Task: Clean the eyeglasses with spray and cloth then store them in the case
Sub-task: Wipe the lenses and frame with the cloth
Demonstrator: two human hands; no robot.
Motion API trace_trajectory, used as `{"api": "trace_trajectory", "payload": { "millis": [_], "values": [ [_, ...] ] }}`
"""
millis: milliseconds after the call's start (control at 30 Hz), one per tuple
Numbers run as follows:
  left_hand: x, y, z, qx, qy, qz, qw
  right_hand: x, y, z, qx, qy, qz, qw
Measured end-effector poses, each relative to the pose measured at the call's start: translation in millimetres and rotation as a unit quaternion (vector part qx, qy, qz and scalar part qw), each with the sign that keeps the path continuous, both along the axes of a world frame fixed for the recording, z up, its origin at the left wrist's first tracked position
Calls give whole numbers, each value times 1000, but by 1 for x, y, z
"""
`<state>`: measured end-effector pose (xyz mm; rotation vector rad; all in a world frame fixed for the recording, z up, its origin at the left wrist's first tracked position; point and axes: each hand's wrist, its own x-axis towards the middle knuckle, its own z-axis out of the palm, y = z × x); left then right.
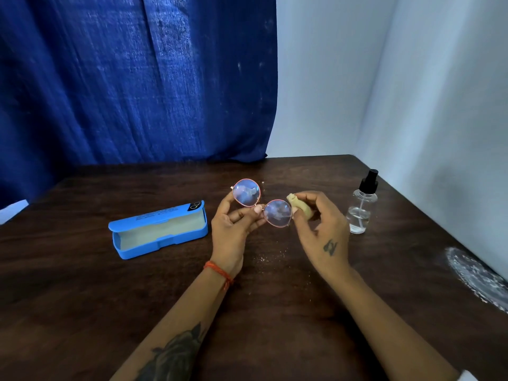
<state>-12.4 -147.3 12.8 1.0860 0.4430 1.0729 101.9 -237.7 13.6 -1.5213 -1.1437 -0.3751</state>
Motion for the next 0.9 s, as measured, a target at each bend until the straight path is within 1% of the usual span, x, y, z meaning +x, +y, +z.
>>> {"api": "trace_trajectory", "payload": {
  "millis": [67, 133, 200, 300, 433, 533, 633, 733, 833, 900],
  "values": [
    [1, -1, -1, 5, 2, 6, 1000, 0, -1, -3, 32, -112, -45, 992],
    [1, -1, -3, 10, 7, 10, 1000, -1, 1, -6, 26, -182, -54, 981],
    [2, -1, -4, 15, 15, 9, 1000, -3, 5, -10, 5, -226, -46, 973],
    [4, -1, -5, 23, 24, 8, 999, -4, 9, -14, -32, -267, -40, 962],
    [3, 2, -8, 20, 49, 34, 998, -6, 8, -16, -63, -288, 11, 955],
    [3, 2, -9, 15, 36, 31, 999, -4, 4, -16, -69, -264, 35, 961],
    [4, 4, -9, 14, 29, 27, 999, 0, 2, -12, -23, -212, 10, 977],
    [4, 6, -9, 17, 31, 23, 999, 3, 3, -11, -5, -194, -30, 981],
    [3, 4, -9, 16, 31, 21, 999, 4, 5, -13, -21, -199, -65, 978],
    [4, 2, -9, 13, 29, 19, 999, 1, 8, -14, -32, -227, -61, 971]
  ]
}}
